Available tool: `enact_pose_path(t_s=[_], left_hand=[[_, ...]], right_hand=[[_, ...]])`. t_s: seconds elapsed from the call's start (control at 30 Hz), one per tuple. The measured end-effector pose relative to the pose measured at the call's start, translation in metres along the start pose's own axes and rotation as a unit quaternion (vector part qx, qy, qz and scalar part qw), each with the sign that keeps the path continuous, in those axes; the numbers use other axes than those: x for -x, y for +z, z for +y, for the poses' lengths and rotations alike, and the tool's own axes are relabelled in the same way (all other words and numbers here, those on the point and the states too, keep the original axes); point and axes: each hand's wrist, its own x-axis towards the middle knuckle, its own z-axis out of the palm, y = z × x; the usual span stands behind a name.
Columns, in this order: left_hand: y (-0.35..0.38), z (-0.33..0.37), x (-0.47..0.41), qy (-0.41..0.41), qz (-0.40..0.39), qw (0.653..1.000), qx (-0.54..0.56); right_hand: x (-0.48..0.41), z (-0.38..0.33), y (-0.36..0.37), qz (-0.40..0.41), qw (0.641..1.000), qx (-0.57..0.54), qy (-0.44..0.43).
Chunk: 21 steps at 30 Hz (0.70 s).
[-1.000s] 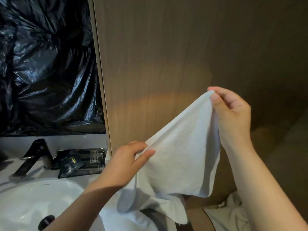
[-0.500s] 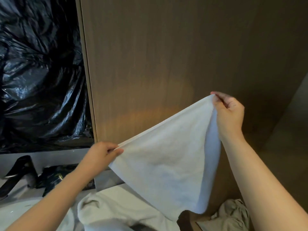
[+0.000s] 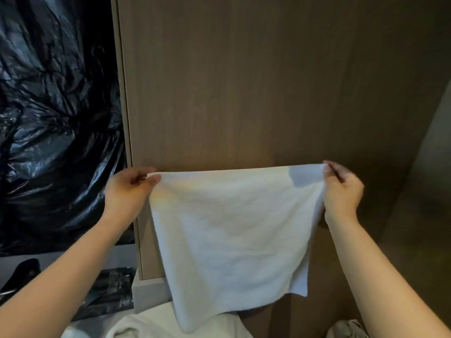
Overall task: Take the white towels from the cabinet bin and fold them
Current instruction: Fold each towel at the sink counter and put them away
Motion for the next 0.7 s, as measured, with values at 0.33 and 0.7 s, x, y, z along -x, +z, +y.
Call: enact_pose_path(t_s=[0.33,0.7], left_hand=[[0.002,0.024,0.003,0.095,0.035,0.994,-0.052],[-0.008,0.007,-0.001,0.078,0.083,0.992,-0.055]], right_hand=[[0.004,-0.002,-0.003,0.021,0.999,-0.004,-0.048],[0.028,0.012,0.006,0.024,0.976,0.109,-0.188]])
